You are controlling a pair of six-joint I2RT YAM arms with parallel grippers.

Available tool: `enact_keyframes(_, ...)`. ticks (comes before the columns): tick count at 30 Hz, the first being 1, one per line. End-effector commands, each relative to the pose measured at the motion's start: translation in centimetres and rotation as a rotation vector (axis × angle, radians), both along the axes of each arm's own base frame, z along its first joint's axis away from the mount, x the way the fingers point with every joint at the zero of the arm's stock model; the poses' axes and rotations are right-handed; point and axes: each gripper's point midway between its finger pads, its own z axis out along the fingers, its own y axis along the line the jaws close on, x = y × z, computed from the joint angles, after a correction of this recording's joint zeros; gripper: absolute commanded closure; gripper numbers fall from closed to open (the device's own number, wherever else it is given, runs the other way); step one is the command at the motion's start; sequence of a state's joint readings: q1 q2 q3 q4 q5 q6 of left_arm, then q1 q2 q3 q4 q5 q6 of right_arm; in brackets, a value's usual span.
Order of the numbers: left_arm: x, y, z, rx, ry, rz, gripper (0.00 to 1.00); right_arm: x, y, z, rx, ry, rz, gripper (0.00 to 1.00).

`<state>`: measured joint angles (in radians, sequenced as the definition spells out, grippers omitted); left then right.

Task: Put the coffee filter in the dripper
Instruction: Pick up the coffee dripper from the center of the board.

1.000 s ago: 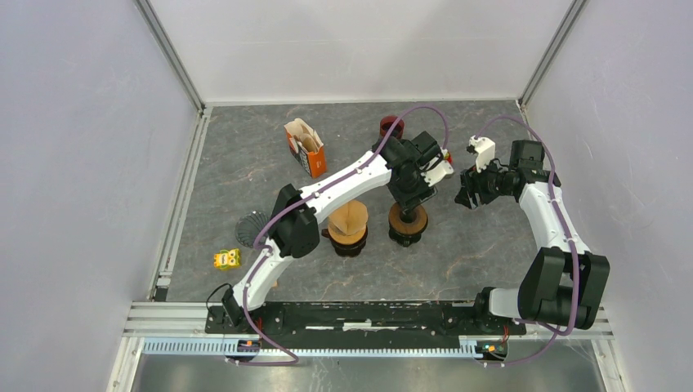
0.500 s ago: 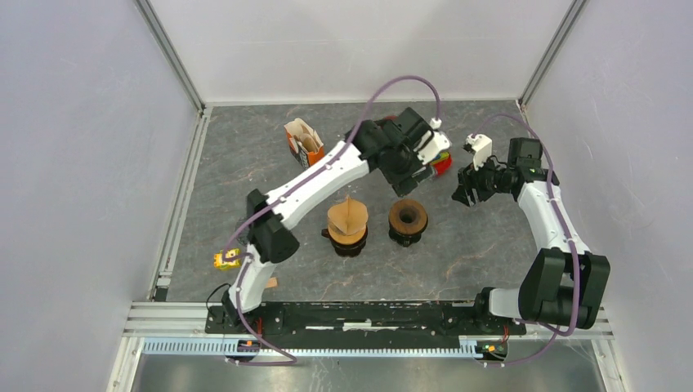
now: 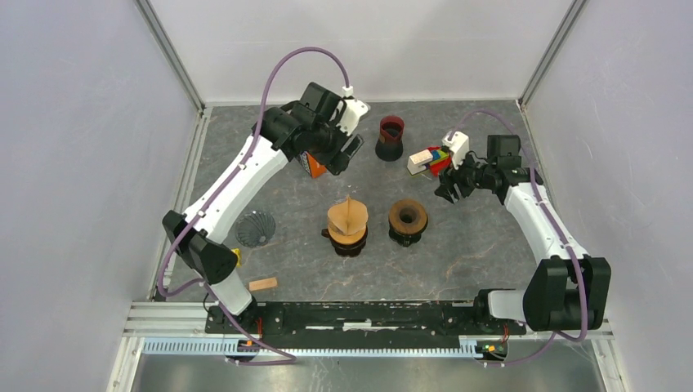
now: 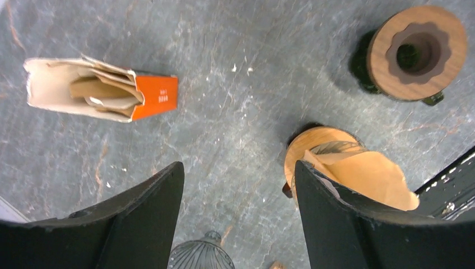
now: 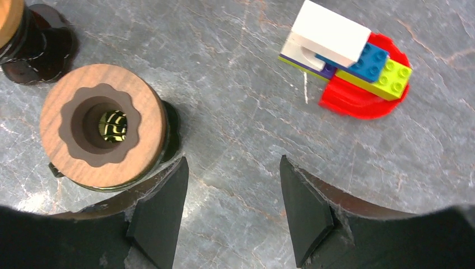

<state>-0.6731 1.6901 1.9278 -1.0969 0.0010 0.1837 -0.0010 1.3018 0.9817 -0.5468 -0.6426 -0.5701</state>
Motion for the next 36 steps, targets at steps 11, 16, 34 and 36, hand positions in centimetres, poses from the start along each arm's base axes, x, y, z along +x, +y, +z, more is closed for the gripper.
enact_keyframes(11,0.4,5.9,-0.1,-0.081,0.018,0.125,0.20,-0.5,3.1,1.2,-0.072,-0.120,0.134,0.32)
enact_keyframes(16,0.4,7.4,-0.5,-0.084,0.019,0.161,0.18,-0.7,3.6,1.3,-0.086,-0.137,0.155,0.32)
enact_keyframes(34,-4.5,15.6,-6.5,0.039,0.199,0.280,0.16,-2.6,5.9,0.8,-0.049,-0.241,0.260,0.32)
enact_keyframes(36,-5.6,17.1,-8.1,0.075,0.238,0.292,0.16,-2.7,6.1,0.6,-0.036,-0.248,0.263,0.32)
